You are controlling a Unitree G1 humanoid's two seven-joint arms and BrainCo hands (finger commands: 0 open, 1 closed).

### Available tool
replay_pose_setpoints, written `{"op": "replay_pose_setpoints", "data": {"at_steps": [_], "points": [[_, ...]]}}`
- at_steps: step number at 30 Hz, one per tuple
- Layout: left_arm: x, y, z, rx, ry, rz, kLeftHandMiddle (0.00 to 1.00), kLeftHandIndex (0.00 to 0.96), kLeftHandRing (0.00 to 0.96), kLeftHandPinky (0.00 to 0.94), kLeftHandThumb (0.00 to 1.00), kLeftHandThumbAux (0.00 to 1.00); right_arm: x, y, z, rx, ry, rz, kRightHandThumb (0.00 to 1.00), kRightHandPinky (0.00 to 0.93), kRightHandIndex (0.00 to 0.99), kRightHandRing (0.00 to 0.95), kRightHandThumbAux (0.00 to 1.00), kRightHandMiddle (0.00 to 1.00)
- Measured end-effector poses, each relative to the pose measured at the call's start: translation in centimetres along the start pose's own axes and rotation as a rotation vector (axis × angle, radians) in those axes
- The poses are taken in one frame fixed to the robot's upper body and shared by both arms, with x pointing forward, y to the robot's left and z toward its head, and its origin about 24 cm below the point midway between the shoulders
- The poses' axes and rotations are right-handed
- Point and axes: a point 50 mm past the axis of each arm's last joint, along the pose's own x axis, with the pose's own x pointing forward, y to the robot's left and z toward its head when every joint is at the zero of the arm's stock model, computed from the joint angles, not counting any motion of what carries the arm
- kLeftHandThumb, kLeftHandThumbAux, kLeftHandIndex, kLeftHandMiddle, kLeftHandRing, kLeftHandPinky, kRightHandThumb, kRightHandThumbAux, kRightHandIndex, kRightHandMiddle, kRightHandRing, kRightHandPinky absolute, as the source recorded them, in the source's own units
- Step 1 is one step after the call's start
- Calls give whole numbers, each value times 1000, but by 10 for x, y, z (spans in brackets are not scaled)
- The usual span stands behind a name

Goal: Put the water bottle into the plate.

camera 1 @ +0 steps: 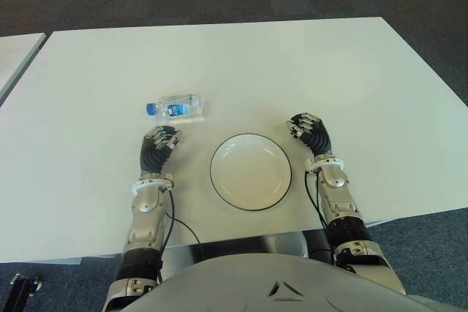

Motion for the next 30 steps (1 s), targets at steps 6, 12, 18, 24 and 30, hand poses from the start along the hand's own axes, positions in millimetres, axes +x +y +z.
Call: {"op": "replay_pose_setpoints", "data": {"at_steps": [6, 12, 18, 24, 30], "points": [[-2, -1, 3, 60, -29, 3, 472, 416, 510, 495, 832, 679, 0, 0, 0, 7, 0, 9, 708, 601, 434, 600, 730, 594], [-1, -2, 16, 223, -119, 34, 470, 412, 508, 489, 832, 681, 0, -1, -1, 8, 3, 8, 708, 601, 433, 601, 730, 598], [-1, -5, 32, 450, -232, 90, 466, 413, 499, 502, 833, 682, 1, -1, -1, 8, 5, 6, 708, 598, 433, 600, 730, 597], [-2, -5, 33, 647, -274, 144, 485, 389, 532, 540, 831, 685, 1, -1, -1, 8, 6, 3, 708, 594, 433, 598, 730, 597], [1, -1, 37, 810, -320, 161, 537, 379, 609, 625, 833, 682, 1, 0, -1, 11, 6, 3, 709, 596, 433, 598, 730, 599]]}}
